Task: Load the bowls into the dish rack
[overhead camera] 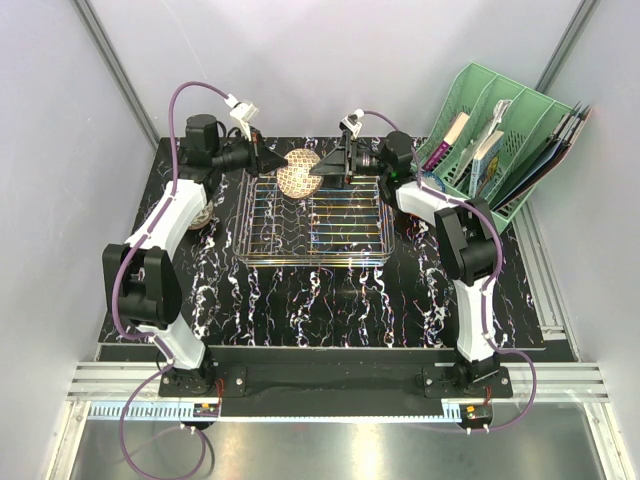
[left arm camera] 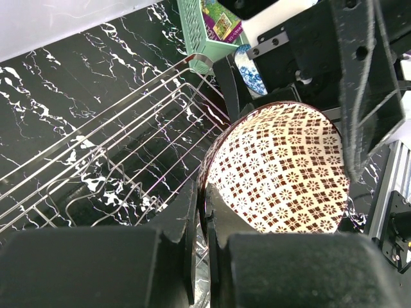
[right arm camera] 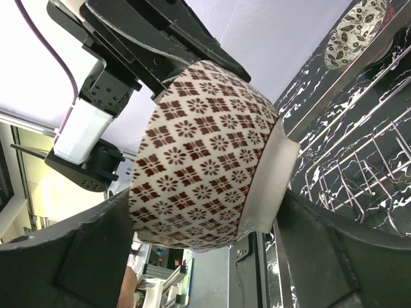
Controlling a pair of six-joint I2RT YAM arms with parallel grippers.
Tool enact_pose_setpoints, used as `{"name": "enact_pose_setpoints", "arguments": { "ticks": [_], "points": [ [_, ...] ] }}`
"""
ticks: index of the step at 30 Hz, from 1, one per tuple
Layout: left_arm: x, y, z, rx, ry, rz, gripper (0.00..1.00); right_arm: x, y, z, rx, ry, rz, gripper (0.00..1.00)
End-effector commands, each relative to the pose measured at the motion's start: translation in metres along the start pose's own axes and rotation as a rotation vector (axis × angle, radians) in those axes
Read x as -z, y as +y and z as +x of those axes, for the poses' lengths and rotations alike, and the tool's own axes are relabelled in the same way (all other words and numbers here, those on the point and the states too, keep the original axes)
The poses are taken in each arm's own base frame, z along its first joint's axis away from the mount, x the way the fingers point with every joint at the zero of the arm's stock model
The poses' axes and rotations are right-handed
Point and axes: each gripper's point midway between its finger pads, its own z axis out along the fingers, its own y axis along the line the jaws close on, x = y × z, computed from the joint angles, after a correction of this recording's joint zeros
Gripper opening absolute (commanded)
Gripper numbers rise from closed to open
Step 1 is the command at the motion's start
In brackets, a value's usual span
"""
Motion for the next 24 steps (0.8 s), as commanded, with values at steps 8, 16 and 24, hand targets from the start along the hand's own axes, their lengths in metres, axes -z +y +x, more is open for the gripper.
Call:
{"name": "enact_pose_setpoints", "arguments": {
  "ticks": [8,16,24],
  "points": [
    [0.003,-0.021,-0.034,-0.107,-0.085,0.063,0.0,-0.006,0.022,0.006,0.058,0.004,-0.081,0.61],
    [0.002,-0.018,-0.031,-0.1,-0.08,0.059,0.0,-0.006,0.035,0.003,0.082,0.003,-0.095,0.0],
    [0.007,-0.016,-0.039,-0.103,-0.095,0.042,0.63,-0.005,0.017,0.007,0.088,0.012,-0.05,0.0]
  ]
}}
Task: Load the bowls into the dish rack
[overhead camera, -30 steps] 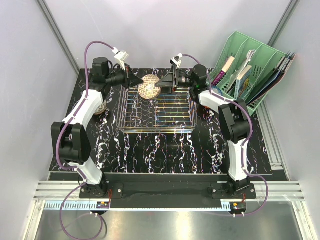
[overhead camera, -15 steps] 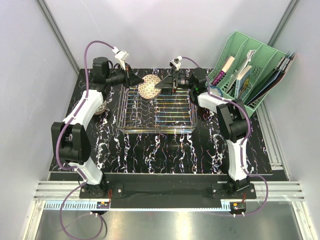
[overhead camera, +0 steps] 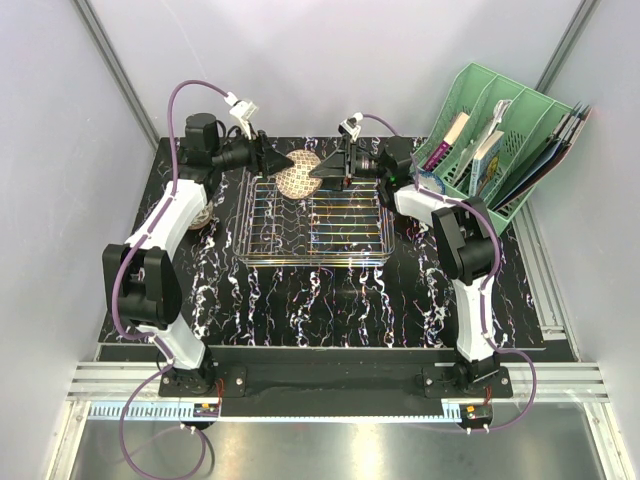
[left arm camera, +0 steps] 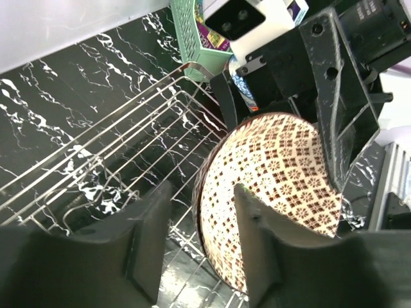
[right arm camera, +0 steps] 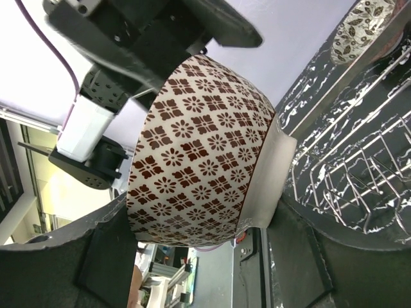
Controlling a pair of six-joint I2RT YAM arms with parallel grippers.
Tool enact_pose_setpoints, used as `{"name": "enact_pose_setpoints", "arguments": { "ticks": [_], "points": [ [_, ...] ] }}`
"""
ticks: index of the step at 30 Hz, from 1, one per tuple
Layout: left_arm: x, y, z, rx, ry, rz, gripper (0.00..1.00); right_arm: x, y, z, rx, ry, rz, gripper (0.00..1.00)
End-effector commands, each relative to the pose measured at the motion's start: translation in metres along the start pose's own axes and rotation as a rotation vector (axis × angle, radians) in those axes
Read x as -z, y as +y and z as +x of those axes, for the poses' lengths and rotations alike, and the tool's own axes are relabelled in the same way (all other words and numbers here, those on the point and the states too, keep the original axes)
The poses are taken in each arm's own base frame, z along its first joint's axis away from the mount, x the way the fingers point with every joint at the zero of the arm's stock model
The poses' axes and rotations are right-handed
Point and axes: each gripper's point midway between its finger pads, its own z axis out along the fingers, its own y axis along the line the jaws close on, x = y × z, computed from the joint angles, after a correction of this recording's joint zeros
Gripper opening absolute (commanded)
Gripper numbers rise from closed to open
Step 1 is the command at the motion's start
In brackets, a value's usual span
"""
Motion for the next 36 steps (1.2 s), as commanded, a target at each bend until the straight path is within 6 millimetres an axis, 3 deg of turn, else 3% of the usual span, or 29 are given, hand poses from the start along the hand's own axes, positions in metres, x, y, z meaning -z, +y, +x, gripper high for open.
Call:
{"name": "enact_pose_setpoints", "arguments": {
  "ticks": [1,3,4,8,9,10,12,13,14,15,16,17,19,21,22,24,28,36],
  "points": [
    [0.011,-0.012,-0.038,-0.096,-0.087,0.016,0.67,-0.004,0.01,0.003,0.086,0.022,0.002,0.0],
    [0.022,-0.002,-0.047,-0.087,-0.105,-0.03,0.76,-0.004,0.005,0.003,0.092,0.023,0.031,0.0],
    [0.029,0.001,-0.056,-0.094,-0.123,-0.055,0.81,-0.004,-0.007,0.005,0.087,0.034,0.077,0.0],
    [0.061,0.037,-0.053,-0.076,-0.087,-0.235,0.86,0.001,-0.028,-0.008,0.182,0.029,0.279,0.0],
    [0.076,0.052,-0.042,-0.044,-0.068,-0.284,0.87,0.009,-0.042,0.002,0.201,0.083,0.361,0.0],
    [0.088,0.056,-0.042,-0.064,-0.07,-0.325,0.88,0.009,-0.031,-0.009,0.266,0.077,0.382,0.0],
    [0.111,0.072,-0.023,-0.028,-0.052,-0.382,0.89,0.02,-0.037,-0.015,0.346,0.088,0.503,0.0],
    [0.123,0.072,-0.024,-0.044,-0.061,-0.409,0.9,0.023,-0.029,-0.025,0.405,0.077,0.538,0.0],
    [0.13,0.075,-0.018,-0.038,-0.057,-0.427,0.9,0.028,-0.031,-0.034,0.445,0.062,0.608,0.0],
    [0.144,0.084,-0.006,-0.013,-0.053,-0.462,0.9,0.035,-0.034,-0.03,0.47,0.099,0.652,0.0],
    [0.152,0.082,-0.006,-0.016,-0.062,-0.484,0.9,0.035,-0.024,-0.041,0.529,0.095,0.674,0.0],
    [0.163,0.087,-0.001,0.0,-0.068,-0.509,0.91,0.042,-0.026,-0.048,0.561,0.092,0.736,0.0],
    [0.174,0.089,0.013,-0.008,-0.051,-0.546,0.91,0.047,-0.022,-0.051,0.668,0.156,0.797,0.0],
    [0.187,0.097,0.029,0.016,-0.026,-0.61,0.91,0.061,-0.031,-0.054,0.788,0.238,0.932,0.0],
    [0.192,0.095,0.031,0.0,-0.015,-0.624,0.92,0.055,-0.027,-0.054,0.851,0.265,0.953,0.0],
    [0.205,0.1,0.041,0.02,-0.004,-0.688,0.94,0.065,-0.033,-0.063,0.978,0.325,1.062,0.0],
    [0.225,0.116,0.063,0.078,0.056,-0.808,0.99,0.06,-0.034,-0.066,1.154,0.424,1.126,0.0],
    [0.265,0.151,0.098,0.252,0.097,-0.987,0.99,0.023,-0.035,-0.075,1.403,0.502,1.148,0.0]
  ]
}}
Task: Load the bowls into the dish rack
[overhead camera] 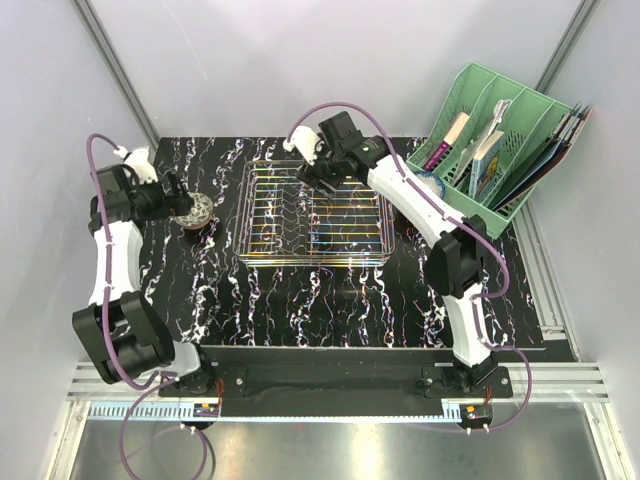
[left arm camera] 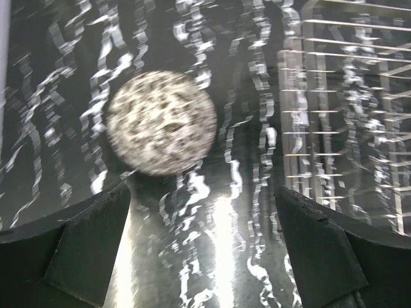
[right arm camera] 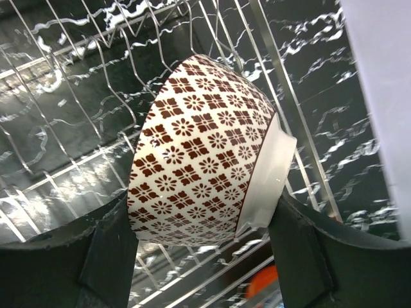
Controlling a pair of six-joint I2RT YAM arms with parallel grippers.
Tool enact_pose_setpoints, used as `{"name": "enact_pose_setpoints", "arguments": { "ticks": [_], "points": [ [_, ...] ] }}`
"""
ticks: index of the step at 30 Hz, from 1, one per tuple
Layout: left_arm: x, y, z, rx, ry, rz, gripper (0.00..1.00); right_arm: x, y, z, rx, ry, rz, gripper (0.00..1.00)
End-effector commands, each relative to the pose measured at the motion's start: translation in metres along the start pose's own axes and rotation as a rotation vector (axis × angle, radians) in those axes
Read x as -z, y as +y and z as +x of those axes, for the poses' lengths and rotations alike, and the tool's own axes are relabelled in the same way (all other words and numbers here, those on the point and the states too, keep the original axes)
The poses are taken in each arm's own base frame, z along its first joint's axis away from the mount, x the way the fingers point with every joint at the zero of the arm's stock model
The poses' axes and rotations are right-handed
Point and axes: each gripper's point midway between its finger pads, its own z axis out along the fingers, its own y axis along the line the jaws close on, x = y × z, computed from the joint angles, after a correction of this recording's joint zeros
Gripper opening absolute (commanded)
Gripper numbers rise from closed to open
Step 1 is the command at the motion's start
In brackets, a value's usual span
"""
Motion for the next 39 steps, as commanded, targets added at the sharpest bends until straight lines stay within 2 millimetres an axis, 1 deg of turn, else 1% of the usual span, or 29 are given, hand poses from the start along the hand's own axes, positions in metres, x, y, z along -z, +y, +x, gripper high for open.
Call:
{"name": "enact_pose_setpoints", "arguments": {
  "ticks": [1,2,3,5,6,11,12,19,27,31,37,39],
  "points": [
    [-0.004,0.034,0.014,0.078,0.051,-0.107,0.99,0.016,-0.035,-0.044,0.194,-0.078,0.179,0.0],
    [-0.005,0.04,0.017,0.09,0.061,-0.119,0.99,0.014,-0.038,-0.044,0.217,-0.064,0.203,0.0],
    [-0.008,0.042,0.023,0.103,0.078,-0.116,0.99,0.006,-0.033,-0.045,0.256,-0.06,0.2,0.0],
    [-0.01,0.049,0.031,0.12,0.095,-0.131,0.99,0.0,-0.032,-0.049,0.29,-0.066,0.202,0.0],
    [-0.01,0.05,0.033,0.122,0.1,-0.132,0.99,-0.006,-0.029,-0.049,0.298,-0.064,0.2,0.0],
    [-0.013,0.06,0.044,0.134,0.125,-0.153,0.99,-0.024,-0.024,-0.058,0.345,-0.08,0.196,0.0],
    [-0.014,0.059,0.045,0.13,0.128,-0.149,0.99,-0.03,-0.022,-0.058,0.352,-0.08,0.194,0.0],
    [-0.016,0.064,0.053,0.133,0.141,-0.151,0.99,-0.051,-0.012,-0.067,0.377,-0.097,0.181,0.0],
    [-0.015,0.064,0.06,0.136,0.146,-0.14,0.99,-0.075,0.005,-0.064,0.475,-0.07,0.16,0.0],
    [-0.016,0.066,0.066,0.136,0.154,-0.141,0.99,-0.082,0.008,-0.064,0.519,-0.057,0.164,0.0],
    [-0.017,0.066,0.07,0.13,0.158,-0.135,0.99,-0.09,0.014,-0.058,0.606,-0.02,0.157,0.0],
    [-0.018,0.066,0.071,0.129,0.161,-0.134,0.99,-0.091,0.013,-0.055,0.616,-0.007,0.161,0.13]
  ]
}}
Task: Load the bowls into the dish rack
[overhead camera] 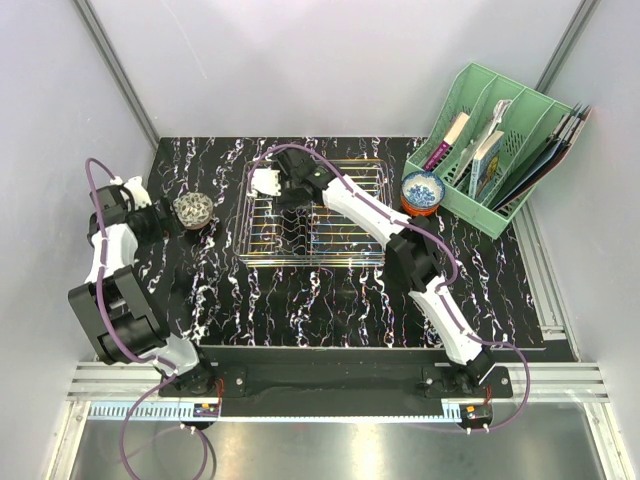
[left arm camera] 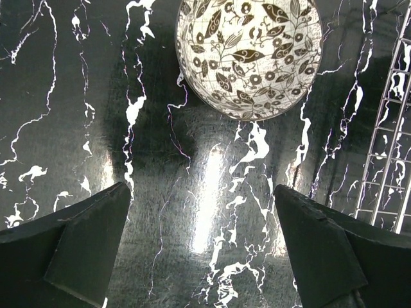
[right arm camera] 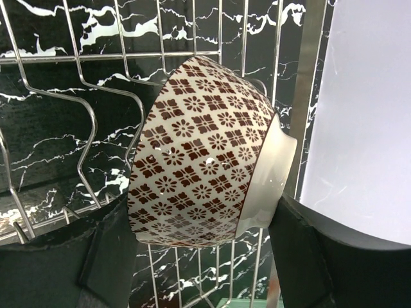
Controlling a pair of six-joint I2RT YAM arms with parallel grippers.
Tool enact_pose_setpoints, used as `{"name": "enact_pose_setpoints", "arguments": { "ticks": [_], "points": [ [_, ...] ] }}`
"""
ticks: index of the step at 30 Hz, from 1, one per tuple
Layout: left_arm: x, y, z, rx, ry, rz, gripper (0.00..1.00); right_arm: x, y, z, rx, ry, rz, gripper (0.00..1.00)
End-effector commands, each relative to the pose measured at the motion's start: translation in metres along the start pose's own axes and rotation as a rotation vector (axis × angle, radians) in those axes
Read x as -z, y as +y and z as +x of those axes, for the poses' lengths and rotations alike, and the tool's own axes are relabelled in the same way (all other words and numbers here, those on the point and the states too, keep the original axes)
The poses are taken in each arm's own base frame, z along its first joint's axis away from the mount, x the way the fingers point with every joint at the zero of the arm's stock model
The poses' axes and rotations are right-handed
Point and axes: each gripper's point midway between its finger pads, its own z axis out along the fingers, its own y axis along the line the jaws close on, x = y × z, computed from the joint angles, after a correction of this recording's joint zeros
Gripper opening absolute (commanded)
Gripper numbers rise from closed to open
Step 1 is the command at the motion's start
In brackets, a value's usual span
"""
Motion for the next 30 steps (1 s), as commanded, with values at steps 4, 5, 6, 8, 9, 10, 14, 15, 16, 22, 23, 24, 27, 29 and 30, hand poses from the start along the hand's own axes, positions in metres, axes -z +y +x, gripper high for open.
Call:
{"name": "enact_pose_setpoints", "arguments": {
  "ticks": [4,5,6,8,9,10,14,15,16,22,23,24,27,29,30],
  "points": [
    [-0.004,0.004,-0.005,-0.025,-0.032,0.004,0.99,0.019,-0.032,-0.025,0.098,-0.022,0.119,0.47],
    [-0.004,0.003,-0.004,-0.024,-0.031,0.006,0.99,0.019,-0.032,-0.025,0.101,-0.021,0.12,0.52],
    [-0.005,0.004,-0.004,-0.023,-0.031,0.005,0.99,0.02,-0.032,-0.025,0.103,-0.018,0.122,0.61],
    [-0.006,0.005,-0.003,-0.021,-0.027,0.004,0.99,0.021,-0.034,-0.025,0.109,-0.016,0.126,0.71],
    [-0.006,0.005,-0.002,-0.02,-0.027,0.002,0.99,0.021,-0.032,-0.026,0.114,-0.014,0.124,0.77],
    [-0.007,0.005,-0.003,-0.02,-0.027,0.004,0.99,0.02,-0.032,-0.026,0.12,-0.013,0.123,0.79],
    [-0.01,0.007,0.0,-0.018,-0.016,0.001,0.99,0.022,-0.033,-0.029,0.134,-0.011,0.13,0.93],
    [-0.01,0.007,0.001,-0.016,-0.013,-0.001,0.99,0.021,-0.032,-0.029,0.132,-0.014,0.128,0.93],
    [-0.011,0.007,0.001,-0.016,-0.014,0.0,0.99,0.022,-0.033,-0.031,0.124,-0.021,0.131,0.99],
    [-0.013,0.008,0.004,-0.008,-0.009,-0.001,0.99,0.024,-0.029,-0.037,0.104,-0.03,0.124,1.0],
    [-0.014,0.009,0.003,-0.013,-0.012,-0.001,0.99,0.025,-0.028,-0.038,0.102,-0.032,0.121,1.0],
    [-0.015,0.01,0.004,-0.01,-0.009,-0.005,0.99,0.028,-0.027,-0.038,0.099,-0.033,0.117,1.0],
    [-0.017,0.011,0.003,-0.01,-0.009,-0.007,0.94,0.039,-0.029,-0.038,0.078,-0.035,0.111,1.0],
    [-0.018,0.011,0.003,-0.01,-0.01,-0.006,0.91,0.051,-0.031,-0.042,0.064,-0.045,0.112,1.0],
    [-0.019,0.012,0.003,-0.007,-0.008,-0.011,0.9,0.054,-0.028,-0.04,0.045,-0.043,0.101,1.0]
  ]
}}
